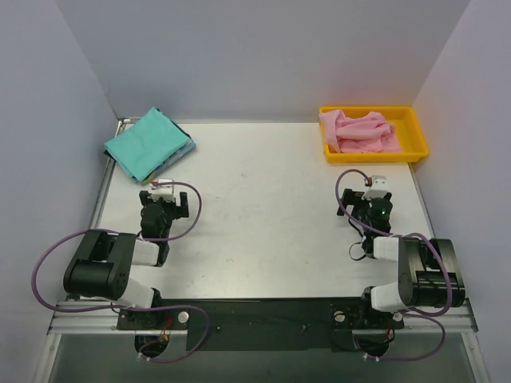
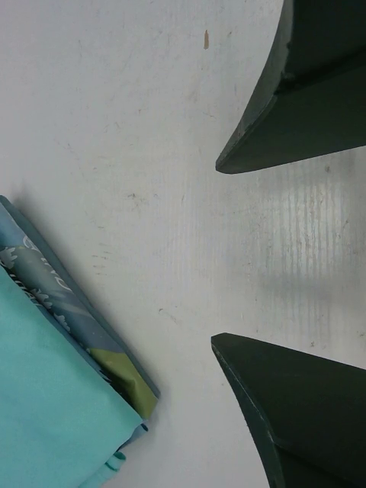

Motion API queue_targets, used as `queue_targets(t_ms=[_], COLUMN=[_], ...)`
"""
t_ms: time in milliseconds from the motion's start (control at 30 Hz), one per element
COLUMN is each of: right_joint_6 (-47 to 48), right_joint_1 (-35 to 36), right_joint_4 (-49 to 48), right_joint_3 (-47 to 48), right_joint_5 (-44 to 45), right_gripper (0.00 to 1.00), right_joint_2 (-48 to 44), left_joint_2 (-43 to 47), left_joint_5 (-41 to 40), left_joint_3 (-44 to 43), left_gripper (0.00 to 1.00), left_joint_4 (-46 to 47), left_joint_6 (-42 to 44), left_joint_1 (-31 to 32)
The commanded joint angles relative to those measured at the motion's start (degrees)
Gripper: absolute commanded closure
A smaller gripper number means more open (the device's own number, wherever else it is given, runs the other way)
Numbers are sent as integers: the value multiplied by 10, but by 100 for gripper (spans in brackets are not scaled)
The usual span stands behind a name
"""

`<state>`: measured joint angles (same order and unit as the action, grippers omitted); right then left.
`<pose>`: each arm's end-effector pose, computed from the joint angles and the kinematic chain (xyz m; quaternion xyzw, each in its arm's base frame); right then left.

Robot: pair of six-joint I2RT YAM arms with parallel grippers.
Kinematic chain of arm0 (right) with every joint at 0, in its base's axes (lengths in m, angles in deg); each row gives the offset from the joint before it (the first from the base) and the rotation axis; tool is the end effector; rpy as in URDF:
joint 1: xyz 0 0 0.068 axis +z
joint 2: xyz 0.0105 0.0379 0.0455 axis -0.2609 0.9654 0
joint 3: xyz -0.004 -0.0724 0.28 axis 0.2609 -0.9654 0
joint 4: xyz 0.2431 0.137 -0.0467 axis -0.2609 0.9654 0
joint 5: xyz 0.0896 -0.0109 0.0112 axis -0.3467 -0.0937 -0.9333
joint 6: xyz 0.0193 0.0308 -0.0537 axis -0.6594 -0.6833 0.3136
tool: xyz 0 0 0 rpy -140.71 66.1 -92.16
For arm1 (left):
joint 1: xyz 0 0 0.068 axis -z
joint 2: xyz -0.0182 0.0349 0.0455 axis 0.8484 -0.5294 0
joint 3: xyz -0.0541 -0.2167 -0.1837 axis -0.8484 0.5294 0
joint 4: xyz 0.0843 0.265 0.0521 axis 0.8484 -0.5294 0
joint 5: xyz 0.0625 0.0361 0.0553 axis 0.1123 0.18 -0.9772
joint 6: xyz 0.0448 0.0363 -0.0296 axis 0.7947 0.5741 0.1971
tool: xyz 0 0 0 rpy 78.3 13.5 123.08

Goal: Fold and stack the t-shirts
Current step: Grab crumpled tshirt from bin with the right arm

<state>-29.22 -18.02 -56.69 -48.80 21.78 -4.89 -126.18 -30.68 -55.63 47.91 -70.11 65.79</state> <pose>0.2589 -0.0066 0.1514 -0.0039 0.7558 0.0489 0.6529 0.2566 -0.0271 0.1344 0.0121 0.7674 0.0252 0.6405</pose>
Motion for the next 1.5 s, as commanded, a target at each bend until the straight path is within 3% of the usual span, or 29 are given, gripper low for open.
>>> queue_targets(t_ms=[0,100,200,300,433,600,833,1000,1133,1233,1400,1467], right_joint_6=[0,2,5,-3,-12,-49,-77,-82,-85,-97,-109,-106], right_joint_1=[3,3,3,5,25,44,44,45,40,37,33,33], right_joint_4=[-28,28,196,327,484,651,764,765,754,717,696,691], right_joint_3=[5,22,90,171,371,615,907,1040,1093,1086,1088,1090], right_joint_5=[3,-2,-21,-69,-82,-59,-51,-79,-97,-111,-131,-133], right_gripper=[0,0,0,0,0,7,17,23,29,43,87,99], right_joint_2=[-7,-38,-93,-138,-103,96,347,470,521,537,551,544], left_joint_2=[3,5,44,146,187,146,154,145,131,127,112,105], left_joint_5=[12,12,52,106,194,177,256,261,264,264,252,256], left_joint_3=[-15,-17,-11,-96,-252,-389,-391,-382,-391,-395,-409,-415], left_gripper=[3,3,3,3,3,3,3,3,3,3,3,3], left_joint_4=[12,4,12,-201,-462,-684,-727,-719,-733,-733,-732,-734], left_joint_6=[-10,-10,11,33,61,3,-12,-12,5,15,32,35], left_joint_1=[-7,-5,-5,-5,-3,-2,-5,-11,-12,-12,-13,-13])
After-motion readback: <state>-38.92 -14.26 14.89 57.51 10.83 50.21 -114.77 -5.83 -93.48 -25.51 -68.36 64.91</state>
